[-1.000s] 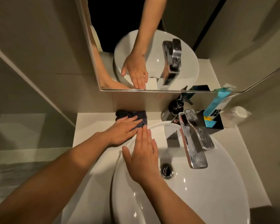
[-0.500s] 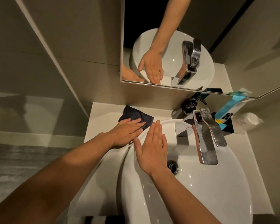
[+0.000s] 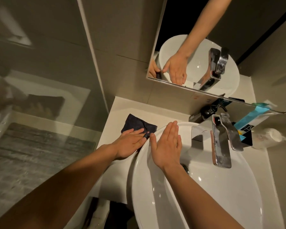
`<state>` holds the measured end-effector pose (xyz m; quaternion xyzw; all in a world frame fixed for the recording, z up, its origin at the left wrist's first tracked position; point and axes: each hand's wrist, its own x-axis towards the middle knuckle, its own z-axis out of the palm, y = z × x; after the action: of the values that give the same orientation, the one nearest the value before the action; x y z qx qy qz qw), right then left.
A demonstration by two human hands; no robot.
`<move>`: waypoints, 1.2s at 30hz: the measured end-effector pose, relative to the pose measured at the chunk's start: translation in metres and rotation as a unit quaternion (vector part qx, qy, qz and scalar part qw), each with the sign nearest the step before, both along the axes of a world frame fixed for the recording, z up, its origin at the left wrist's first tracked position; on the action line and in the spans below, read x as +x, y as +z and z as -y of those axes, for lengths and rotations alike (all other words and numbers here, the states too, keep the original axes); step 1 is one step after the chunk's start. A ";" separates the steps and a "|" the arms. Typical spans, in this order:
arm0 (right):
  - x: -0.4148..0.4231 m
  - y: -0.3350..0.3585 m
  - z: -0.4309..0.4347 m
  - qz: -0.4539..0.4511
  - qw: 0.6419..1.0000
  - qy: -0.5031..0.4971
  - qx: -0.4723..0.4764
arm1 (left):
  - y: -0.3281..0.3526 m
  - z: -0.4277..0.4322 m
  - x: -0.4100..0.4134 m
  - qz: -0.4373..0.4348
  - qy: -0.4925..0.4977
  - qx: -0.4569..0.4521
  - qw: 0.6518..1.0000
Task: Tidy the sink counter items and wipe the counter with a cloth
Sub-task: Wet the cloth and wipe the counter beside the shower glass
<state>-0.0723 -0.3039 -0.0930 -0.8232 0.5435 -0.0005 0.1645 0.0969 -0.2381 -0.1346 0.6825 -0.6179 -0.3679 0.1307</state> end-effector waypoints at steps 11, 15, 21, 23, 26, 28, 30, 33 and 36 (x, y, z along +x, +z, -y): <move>-0.002 0.003 0.000 0.002 1.000 0.008 0.013 | 0.006 -0.109 -0.035 -0.008 0.089 0.014 0.996; -0.003 0.004 0.001 0.012 1.000 0.013 0.021 | 0.002 -0.145 -0.057 -0.005 0.118 0.008 0.993; -0.012 0.010 0.012 0.007 0.997 0.046 0.055 | 0.003 -0.191 -0.097 0.006 0.163 0.005 0.987; -0.024 0.014 0.010 0.009 0.995 0.077 0.063 | 0.003 -0.206 -0.111 -0.001 0.177 0.008 0.984; -0.049 0.021 -0.015 0.036 0.986 0.152 0.055 | 0.014 -0.220 -0.137 -0.048 0.223 0.021 0.973; -0.068 0.026 -0.044 0.072 0.978 0.182 0.067 | 0.027 -0.224 -0.155 -0.120 0.280 0.041 0.952; -0.087 0.032 -0.073 0.108 0.971 0.190 0.102 | 0.035 -0.231 -0.170 -0.235 0.362 0.071 0.899; -0.122 0.049 -0.111 0.155 0.956 0.173 0.182 | 0.054 -0.249 -0.192 -0.448 0.486 0.092 0.744; -0.169 0.080 -0.141 0.206 0.934 0.112 0.271 | 0.090 -0.265 -0.214 -0.593 0.559 0.068 0.575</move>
<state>-0.2412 -0.1629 -0.0129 -0.7850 0.3812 -0.0042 0.4883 -0.1172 0.0268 -0.0446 0.5288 0.1285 -0.5855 0.6008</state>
